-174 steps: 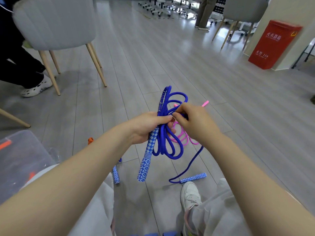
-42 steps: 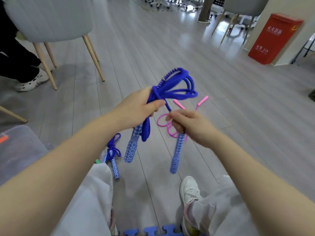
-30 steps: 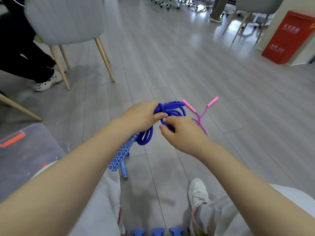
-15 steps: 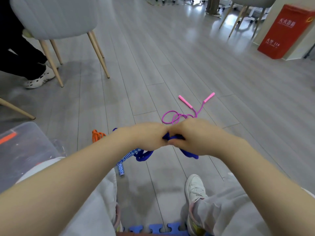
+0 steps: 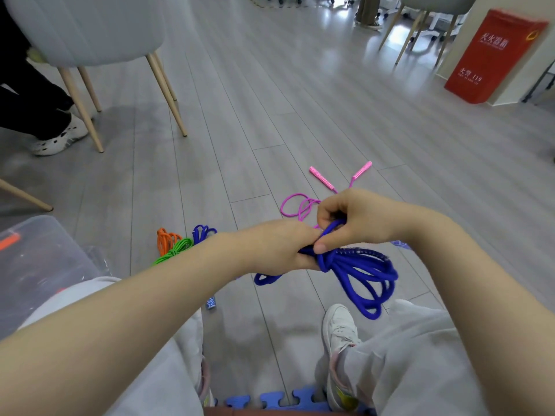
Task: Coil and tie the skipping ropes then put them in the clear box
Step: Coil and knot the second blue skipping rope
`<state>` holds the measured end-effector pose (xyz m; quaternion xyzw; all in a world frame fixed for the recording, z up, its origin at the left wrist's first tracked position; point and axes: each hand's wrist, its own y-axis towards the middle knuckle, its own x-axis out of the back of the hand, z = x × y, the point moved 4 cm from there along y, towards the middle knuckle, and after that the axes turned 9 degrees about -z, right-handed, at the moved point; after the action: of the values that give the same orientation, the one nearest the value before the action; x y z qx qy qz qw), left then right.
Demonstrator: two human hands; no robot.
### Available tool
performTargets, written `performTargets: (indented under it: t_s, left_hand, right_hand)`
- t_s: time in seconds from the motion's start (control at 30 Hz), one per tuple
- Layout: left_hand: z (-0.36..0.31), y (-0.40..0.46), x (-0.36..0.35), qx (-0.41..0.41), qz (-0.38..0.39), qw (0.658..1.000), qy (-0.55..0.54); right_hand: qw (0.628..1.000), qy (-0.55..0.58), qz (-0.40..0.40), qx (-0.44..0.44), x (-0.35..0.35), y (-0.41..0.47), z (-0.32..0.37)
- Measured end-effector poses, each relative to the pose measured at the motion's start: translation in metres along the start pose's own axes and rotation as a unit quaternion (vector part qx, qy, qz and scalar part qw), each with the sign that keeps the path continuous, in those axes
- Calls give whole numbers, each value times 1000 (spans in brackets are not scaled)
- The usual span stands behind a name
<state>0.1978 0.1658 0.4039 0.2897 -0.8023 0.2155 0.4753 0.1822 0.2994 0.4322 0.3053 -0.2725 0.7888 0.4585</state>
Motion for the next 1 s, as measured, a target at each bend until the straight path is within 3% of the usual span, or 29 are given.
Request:
performTargets:
  t_s: [0.1, 0.17, 0.27, 0.3, 0.37, 0.47, 0.63, 0.7, 0.77, 0.9, 1.0]
  left_hand:
    - [-13, -5, 14, -25, -33, 993, -110]
    - [-20, -8, 27, -35, -68, 983, -168]
    - [-21, -11, 45, -14, -99, 945, -313]
    - [-16, -11, 49, 1, -106, 932, -346]
    - [3, -11, 57, 51, -133, 939, -311]
    - [38, -10, 60, 130, -169, 970, -113]
    - [64, -1, 52, 222, -259, 937, -79]
    - [63, 2, 48, 240, -300, 912, -146]
    - [58, 4, 44, 256, -314, 865, -296]
    - [56, 6, 35, 290, -237, 783, -497]
    - [51, 5, 31, 285, -192, 769, -538]
  right_hand:
    - [985, 160, 68, 0, 8, -2, -1]
    - [949, 298, 102, 0, 10, -1, 0]
    - [878, 473, 75, -25, 5, 7, -3]
    - [869, 491, 51, -40, 0, 11, -4]
    - [887, 456, 0, -67, -14, 18, -5]
    - [915, 385, -56, -111, -42, 25, 2]
    - [900, 375, -167, -144, -58, 31, 26]
    - [908, 352, -184, -133, -53, 31, 31]
    - [923, 322, -179, -111, -47, 28, 32]
    - [959, 249, -119, -64, -42, 21, 31]
    - [966, 213, -94, -112, -44, 20, 14]
